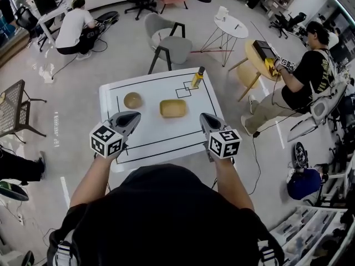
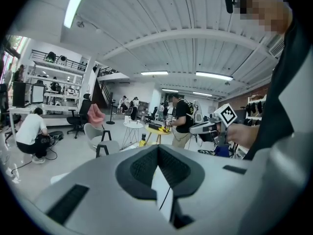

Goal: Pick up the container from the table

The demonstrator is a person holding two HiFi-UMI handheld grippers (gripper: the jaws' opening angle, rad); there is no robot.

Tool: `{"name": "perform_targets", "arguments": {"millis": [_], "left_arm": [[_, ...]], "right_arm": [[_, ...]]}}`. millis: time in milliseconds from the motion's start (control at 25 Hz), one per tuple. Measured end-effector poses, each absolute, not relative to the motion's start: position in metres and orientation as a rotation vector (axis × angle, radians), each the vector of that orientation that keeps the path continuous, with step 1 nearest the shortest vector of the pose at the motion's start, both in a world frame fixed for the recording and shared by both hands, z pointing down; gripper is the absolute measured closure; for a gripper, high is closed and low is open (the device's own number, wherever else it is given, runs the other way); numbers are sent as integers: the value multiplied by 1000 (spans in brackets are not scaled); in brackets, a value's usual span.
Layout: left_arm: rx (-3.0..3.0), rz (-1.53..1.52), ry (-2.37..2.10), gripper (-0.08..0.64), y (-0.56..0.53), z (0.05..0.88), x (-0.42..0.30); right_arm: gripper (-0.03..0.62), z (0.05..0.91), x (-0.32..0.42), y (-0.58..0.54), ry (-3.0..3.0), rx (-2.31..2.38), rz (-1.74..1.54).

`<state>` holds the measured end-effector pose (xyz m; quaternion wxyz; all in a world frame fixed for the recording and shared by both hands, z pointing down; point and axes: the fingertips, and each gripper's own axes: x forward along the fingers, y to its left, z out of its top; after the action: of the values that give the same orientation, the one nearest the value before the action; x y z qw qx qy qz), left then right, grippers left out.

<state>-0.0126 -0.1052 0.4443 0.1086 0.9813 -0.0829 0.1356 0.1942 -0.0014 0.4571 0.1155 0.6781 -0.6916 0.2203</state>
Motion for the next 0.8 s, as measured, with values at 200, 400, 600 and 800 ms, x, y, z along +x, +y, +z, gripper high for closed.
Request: {"name": "perform_targets", "arguments": {"millis": [200, 400, 600, 800], "left_arm": [[2879, 402, -241, 554, -123, 451, -17], [2874, 398, -227, 554, -130, 454, -20], [2872, 393, -225, 554, -134, 451, -26], [2873, 388, -240, 554, -137, 449, -31]], "right_arm": [[586, 462, 189, -19, -2022, 1982, 651], [586, 466, 186, -26, -2010, 1985, 666], [586, 471, 178, -34, -2007, 1974, 671], [586, 476, 176, -33, -2001, 1962, 681]]}}
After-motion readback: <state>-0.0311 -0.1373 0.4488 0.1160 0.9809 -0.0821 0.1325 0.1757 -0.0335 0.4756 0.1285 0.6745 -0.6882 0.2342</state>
